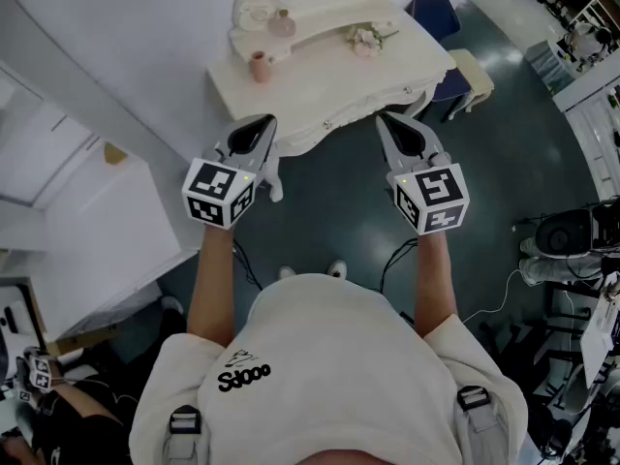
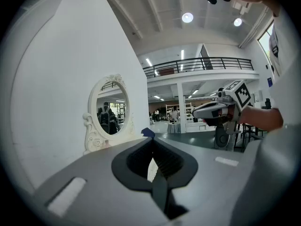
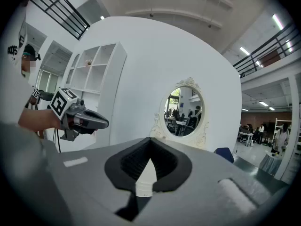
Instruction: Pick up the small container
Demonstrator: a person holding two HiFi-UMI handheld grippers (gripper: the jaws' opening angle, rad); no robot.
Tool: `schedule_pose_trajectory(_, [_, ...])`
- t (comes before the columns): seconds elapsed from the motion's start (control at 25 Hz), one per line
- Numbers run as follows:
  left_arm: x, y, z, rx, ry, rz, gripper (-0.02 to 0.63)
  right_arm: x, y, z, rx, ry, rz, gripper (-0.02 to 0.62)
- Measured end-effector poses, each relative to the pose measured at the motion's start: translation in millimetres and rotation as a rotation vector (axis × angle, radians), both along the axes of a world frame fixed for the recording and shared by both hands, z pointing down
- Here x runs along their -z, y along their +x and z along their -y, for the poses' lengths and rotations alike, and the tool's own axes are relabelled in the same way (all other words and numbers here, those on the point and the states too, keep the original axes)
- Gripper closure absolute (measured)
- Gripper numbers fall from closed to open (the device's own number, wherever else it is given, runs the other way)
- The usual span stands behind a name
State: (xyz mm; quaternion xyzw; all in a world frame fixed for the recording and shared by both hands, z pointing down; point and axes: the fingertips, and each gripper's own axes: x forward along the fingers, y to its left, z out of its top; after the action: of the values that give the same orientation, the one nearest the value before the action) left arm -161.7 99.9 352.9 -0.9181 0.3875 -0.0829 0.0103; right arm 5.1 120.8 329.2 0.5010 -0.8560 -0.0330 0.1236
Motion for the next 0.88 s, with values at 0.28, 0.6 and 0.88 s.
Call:
schedule_pose_trajectory(0.28, [-5,14,0,0.006,-0.012,0.019,0.588,-4,15,2,0.005,-0.001,0.032,0.594])
schedule_pose_trajectory(0.6, [-1,37,4,0.036,-0.002,0.021,0.588,-1,46,13,0.014,0.010,0.109,0.594])
schedule_pose_trajectory(0.88, [-4,74,1,0.061,0.004,0.031,0.588,-14,82,20,0.060,-0.043,0.153,0.594])
